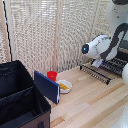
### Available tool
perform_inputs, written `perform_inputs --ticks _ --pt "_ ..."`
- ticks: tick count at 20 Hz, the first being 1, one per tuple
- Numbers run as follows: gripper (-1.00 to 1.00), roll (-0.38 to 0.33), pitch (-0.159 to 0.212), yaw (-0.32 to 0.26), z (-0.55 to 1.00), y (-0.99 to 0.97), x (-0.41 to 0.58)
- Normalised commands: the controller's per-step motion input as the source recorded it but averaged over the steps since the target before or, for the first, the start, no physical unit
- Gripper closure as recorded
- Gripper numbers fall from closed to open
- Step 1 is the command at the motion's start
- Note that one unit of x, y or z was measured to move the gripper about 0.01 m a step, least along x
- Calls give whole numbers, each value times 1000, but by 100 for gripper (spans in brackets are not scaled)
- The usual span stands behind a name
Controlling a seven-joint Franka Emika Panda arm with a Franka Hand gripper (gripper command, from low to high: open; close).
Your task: Gently stretch your hand towards the oven tray's handle, obtaining a firm grip, and draw it cautiously out of the oven. Transition your grip to the hot dog bowl, gingerly seizing the edge, and elevate it from the surface. Hover the bowl over the tray, delicately lower it, and temper your grip, establishing the bowl's equilibrium.
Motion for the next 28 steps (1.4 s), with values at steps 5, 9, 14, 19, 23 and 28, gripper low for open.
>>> perform_inputs --ticks 5,9,14,19,23,28 --pt "-100 118 9 -11 -16 -411 10" --pt "100 144 43 0 -49 -436 30" --pt "100 126 23 0 -1 -355 14" --pt "100 102 6 0 0 -277 0" --pt "100 59 23 -4 0 -115 39" --pt "100 0 34 -1 -26 155 43"
